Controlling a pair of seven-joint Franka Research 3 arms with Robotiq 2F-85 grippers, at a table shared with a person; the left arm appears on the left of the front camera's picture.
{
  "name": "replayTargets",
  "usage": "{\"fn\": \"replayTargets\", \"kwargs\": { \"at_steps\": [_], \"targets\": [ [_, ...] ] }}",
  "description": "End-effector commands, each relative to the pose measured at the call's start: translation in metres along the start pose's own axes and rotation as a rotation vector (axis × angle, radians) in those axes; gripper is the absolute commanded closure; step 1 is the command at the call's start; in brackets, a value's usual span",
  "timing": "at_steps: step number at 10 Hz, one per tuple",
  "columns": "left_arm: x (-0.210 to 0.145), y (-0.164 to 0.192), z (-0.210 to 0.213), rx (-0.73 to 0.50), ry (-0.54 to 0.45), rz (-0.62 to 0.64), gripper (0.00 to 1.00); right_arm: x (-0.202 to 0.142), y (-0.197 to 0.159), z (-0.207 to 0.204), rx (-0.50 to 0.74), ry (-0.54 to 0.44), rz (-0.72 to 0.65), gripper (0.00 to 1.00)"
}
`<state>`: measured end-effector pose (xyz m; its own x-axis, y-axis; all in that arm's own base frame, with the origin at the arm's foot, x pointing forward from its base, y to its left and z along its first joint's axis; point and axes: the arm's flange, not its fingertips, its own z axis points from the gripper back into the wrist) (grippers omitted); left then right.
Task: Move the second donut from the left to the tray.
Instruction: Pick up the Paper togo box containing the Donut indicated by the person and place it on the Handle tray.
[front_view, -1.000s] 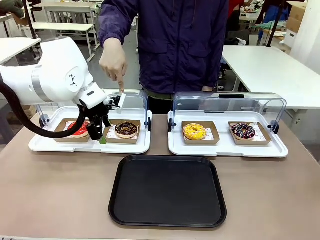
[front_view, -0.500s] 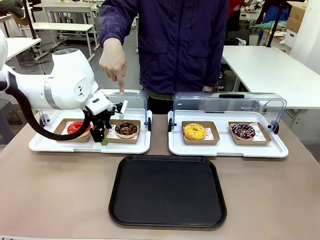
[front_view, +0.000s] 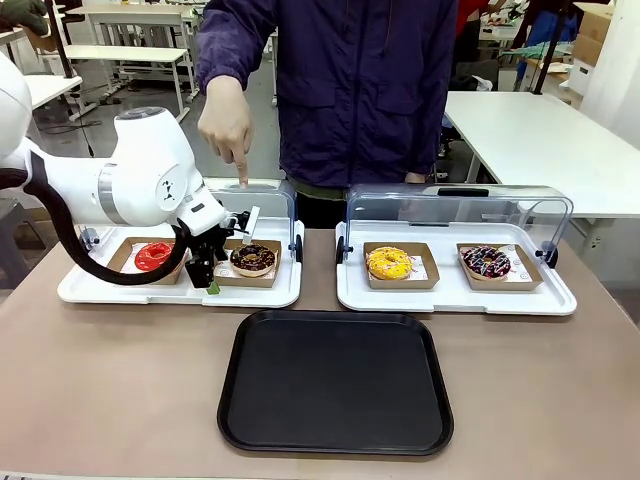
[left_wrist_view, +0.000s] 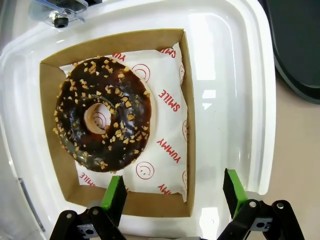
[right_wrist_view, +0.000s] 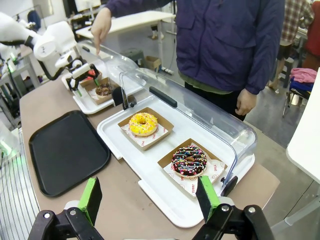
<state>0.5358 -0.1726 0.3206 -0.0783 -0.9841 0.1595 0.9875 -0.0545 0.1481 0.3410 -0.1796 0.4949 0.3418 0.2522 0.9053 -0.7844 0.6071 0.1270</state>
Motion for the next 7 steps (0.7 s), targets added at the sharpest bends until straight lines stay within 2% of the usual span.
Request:
{"fn": "replayTargets", "kwargs": {
  "at_steps": [1,2,3,4,5,6,7],
  "targets": [
    [0.0008,0.0056,-0.0024,0.003,0.033,0.007,0.00,0.0013,-0.0027,-0.0008,-0.001,-0.032,0.026,0.00],
    [0.0008,0.0065,-0.0027,-0.004,0.037,0.009,0.47,0.0013,-0.0027,-0.0008,-0.001,-0.032,0.026,0.00],
    [0.0008,0.0065,-0.0041,-0.008,0.038,0.011,0.57,0.0013,-0.0027,-0.0008,-0.001,-0.032,0.026,0.00],
    [0.0008,0.0063,-0.0043,-0.012,0.041,0.012,0.57,0.0013,-0.0027,-0.0008,-0.001,-0.032,0.026,0.00],
    [0.0015,0.0068,-0.0060,-0.021,0.041,0.007,1.00,0.0013,-0.0027,-0.0008,-0.001,-0.032,0.026,0.00],
    [0.0016,0.0063,-0.0071,-0.025,0.043,0.006,0.73,0.0013,-0.0027,-0.0008,-0.001,-0.032,0.026,0.00],
    [0.0019,0.0067,-0.0077,-0.029,0.044,0.004,1.00,0.0013,-0.0027,-0.0008,-0.001,-0.032,0.026,0.00]
  ]
}}
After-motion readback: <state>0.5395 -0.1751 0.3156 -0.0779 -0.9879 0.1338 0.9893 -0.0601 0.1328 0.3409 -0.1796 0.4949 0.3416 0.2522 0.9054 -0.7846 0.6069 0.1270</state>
